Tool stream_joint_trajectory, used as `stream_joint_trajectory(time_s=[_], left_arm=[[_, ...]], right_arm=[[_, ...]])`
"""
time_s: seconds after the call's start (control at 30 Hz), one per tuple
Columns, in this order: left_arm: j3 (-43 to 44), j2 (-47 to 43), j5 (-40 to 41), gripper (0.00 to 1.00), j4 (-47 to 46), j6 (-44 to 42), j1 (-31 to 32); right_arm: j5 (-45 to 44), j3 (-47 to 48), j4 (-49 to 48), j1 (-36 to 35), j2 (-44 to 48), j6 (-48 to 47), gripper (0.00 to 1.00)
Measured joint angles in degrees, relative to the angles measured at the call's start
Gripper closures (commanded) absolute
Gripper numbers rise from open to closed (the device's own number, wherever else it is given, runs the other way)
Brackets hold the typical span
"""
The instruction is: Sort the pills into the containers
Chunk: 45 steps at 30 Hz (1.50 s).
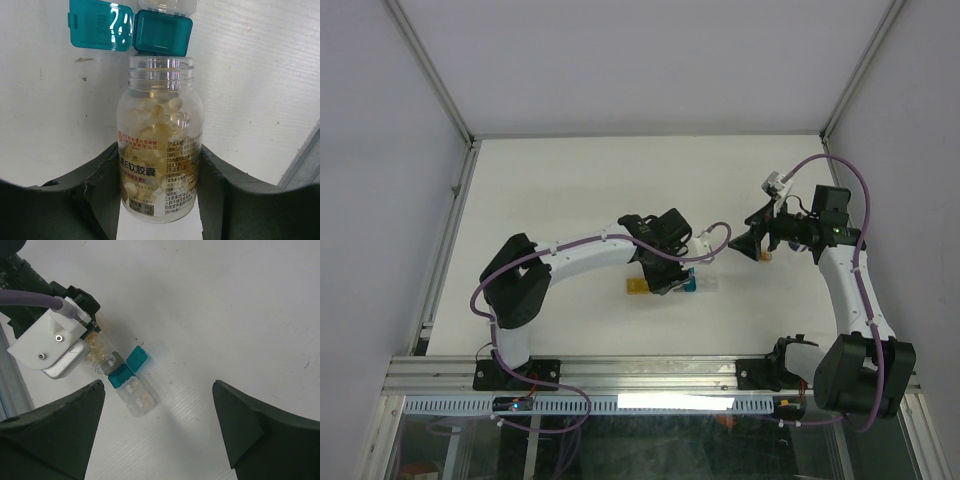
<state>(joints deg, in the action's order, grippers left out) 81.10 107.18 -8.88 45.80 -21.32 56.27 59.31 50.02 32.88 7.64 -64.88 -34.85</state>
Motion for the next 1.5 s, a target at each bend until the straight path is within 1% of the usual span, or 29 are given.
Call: stream_joint_trajectory(time_s=[0.67, 1.5], left_arm=[[2.78, 1.79, 1.18, 1.00, 2.56, 0.39, 0.04], [5.14, 3.23, 3.13, 1.00, 5.55, 1.11, 1.92]], right_arm=[[0.15, 0.00, 0.42, 0.76, 0.00, -0.04, 0.08], [1.20, 0.00, 0.83, 1.42, 0.00, -0.22, 0.08]])
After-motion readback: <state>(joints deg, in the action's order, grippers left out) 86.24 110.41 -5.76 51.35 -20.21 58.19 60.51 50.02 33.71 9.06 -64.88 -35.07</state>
